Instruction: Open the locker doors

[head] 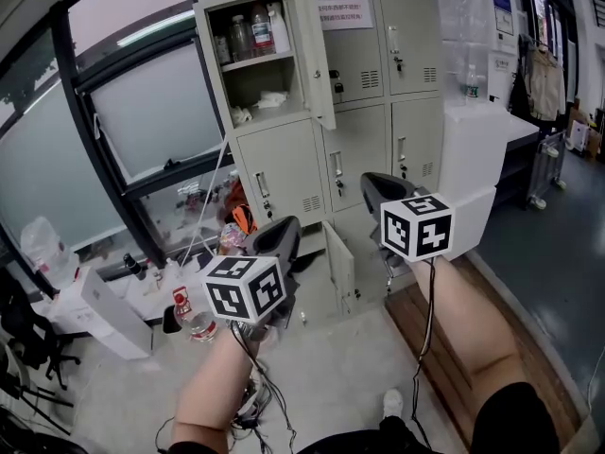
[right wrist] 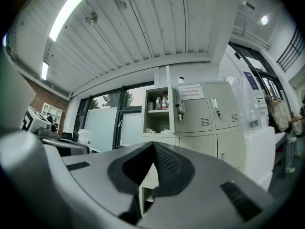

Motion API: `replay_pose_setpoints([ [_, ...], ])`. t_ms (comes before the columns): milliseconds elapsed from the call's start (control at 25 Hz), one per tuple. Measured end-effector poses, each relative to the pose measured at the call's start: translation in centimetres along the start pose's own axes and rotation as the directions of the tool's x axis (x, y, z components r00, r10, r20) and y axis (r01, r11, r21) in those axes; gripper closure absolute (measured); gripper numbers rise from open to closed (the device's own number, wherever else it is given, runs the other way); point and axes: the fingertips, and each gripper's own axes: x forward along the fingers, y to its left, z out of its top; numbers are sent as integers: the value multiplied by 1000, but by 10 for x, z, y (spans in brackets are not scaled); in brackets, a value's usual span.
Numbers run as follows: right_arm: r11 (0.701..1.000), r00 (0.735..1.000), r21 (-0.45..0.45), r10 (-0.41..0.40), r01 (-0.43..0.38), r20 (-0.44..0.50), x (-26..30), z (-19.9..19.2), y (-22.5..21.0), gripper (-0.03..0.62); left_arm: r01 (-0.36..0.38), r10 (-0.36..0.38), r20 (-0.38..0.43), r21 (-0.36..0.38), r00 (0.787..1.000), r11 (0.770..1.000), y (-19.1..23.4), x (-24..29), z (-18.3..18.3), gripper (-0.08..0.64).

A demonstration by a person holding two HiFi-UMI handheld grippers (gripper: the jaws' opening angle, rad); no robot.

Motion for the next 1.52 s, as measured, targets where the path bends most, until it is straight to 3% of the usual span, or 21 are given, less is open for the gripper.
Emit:
replay_pose_setpoints([
  [320,1000,1000,11,-13,13,3,-1,-9,-36,591,12,-12,-12,-7,1000,1000,-11,37,-12,561],
  [560,999,999,-45,-31,31,-7,6,-20,-81,592,6,-6,-21,2,1000,1000,-20,84,-20,561],
  [760,999,999,-29,-18,17,-34,19,-34,-121,591,-6,5,-39,-12,999,1000,-24,125,-33,561],
  [1520,992,988,3,127,-127,-84,101,-89,-220,591,-137,135,-66,-28,989,990,-8,258,-75,561],
])
